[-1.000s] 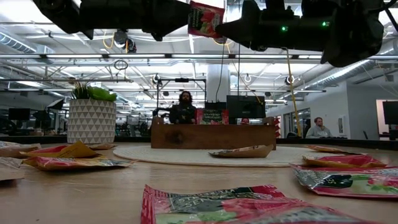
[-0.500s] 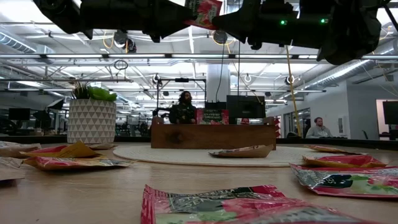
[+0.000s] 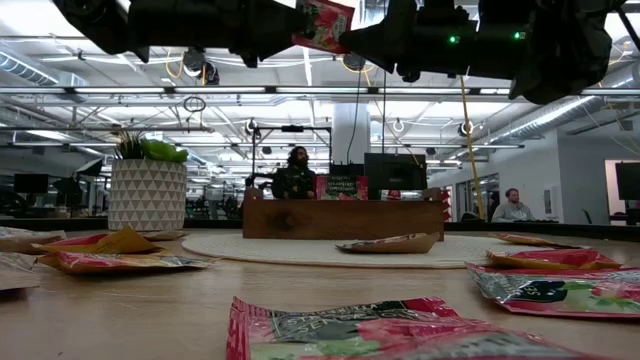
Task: Pick & Place Tea
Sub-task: Put the red tea bag into the middle section of the wooden organizer
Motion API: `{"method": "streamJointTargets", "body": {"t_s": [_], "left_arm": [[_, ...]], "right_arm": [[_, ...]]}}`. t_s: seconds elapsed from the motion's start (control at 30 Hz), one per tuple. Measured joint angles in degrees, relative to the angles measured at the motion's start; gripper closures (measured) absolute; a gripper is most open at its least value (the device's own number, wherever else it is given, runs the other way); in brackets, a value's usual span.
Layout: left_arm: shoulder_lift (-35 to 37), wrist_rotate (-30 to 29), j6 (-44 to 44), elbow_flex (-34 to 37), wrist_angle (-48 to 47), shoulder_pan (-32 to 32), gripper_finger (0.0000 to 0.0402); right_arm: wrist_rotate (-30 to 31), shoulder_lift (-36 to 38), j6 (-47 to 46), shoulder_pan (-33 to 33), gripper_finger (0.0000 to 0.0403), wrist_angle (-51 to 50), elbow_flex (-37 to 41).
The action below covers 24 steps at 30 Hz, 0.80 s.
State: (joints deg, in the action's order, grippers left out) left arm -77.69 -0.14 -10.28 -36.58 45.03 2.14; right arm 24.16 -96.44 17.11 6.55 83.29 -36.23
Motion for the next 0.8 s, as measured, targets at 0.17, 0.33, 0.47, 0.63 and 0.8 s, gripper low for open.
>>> {"method": "streamJointTargets", "body": {"t_s": [0.17, 0.33, 0.47, 0.63, 0.8], "left_arm": [[0.0, 0.0, -0.1, 0.0, 0.3, -0.8, 0.0233], [0.0, 0.8, -2.9, 0.0, -0.1, -1.2, 0.0366], [0.0, 2.8, -4.4, 0.0, -1.0, -1.2, 0.0395], [2.2, 2.2, -4.5, 0.0, -3.3, -1.1, 0.0398], [8.9, -6.0, -7.2, -2.2, -16.5, -1.2, 0.0399]], "right_arm": [[0.5, 0.0, 0.0, -0.1, 0.0403, -0.2, 0.0], [1.3, 0.0, 0.1, -0.2, 0.0403, -0.5, 0.0], [1.3, 0.0, -0.2, -0.2, 0.0398, -1.1, 0.0], [1.4, 0.0, -0.2, -0.2, 0.0373, -4.6, 0.0], [5.3, 0.6, 0.8, 1.3, 0.0347, -6.2, 1.1]]}}
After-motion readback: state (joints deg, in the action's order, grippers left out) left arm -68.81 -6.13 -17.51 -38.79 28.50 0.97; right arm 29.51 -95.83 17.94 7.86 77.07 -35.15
